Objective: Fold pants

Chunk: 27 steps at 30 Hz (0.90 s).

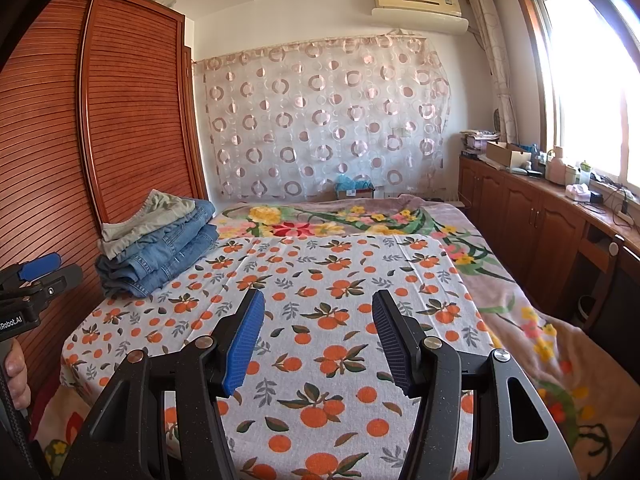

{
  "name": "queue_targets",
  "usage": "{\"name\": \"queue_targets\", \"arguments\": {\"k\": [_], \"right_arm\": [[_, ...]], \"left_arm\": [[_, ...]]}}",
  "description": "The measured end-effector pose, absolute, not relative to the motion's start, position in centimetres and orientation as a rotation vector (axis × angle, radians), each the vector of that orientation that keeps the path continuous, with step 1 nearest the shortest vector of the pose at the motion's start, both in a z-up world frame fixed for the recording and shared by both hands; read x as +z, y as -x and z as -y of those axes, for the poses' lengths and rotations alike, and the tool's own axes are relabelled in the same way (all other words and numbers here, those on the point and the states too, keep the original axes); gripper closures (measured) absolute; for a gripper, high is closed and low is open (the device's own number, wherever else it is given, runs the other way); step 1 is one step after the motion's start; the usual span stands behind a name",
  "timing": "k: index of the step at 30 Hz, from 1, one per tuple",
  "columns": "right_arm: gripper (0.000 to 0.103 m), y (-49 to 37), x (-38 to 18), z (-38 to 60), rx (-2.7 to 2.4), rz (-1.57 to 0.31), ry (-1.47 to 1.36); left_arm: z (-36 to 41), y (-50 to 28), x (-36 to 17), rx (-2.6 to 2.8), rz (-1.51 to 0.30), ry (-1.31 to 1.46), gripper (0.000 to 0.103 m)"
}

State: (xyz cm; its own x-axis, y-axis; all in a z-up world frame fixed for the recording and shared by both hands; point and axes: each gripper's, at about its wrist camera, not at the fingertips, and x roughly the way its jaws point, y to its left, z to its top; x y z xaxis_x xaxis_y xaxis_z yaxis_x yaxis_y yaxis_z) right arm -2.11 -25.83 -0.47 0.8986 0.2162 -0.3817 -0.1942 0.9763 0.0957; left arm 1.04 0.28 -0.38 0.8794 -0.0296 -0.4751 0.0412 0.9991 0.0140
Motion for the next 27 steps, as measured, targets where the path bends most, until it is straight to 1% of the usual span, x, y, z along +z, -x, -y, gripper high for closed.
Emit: {"name": "queue_targets", "arguments": {"k": [27], "right_arm": [[0.045, 2.04, -0.33, 25.72, 0.212, -0.398, -0.056]], "left_arm": [[-0.18, -1.03, -0.52, -0.037, -0.494, -0.026, 0.021]]}}
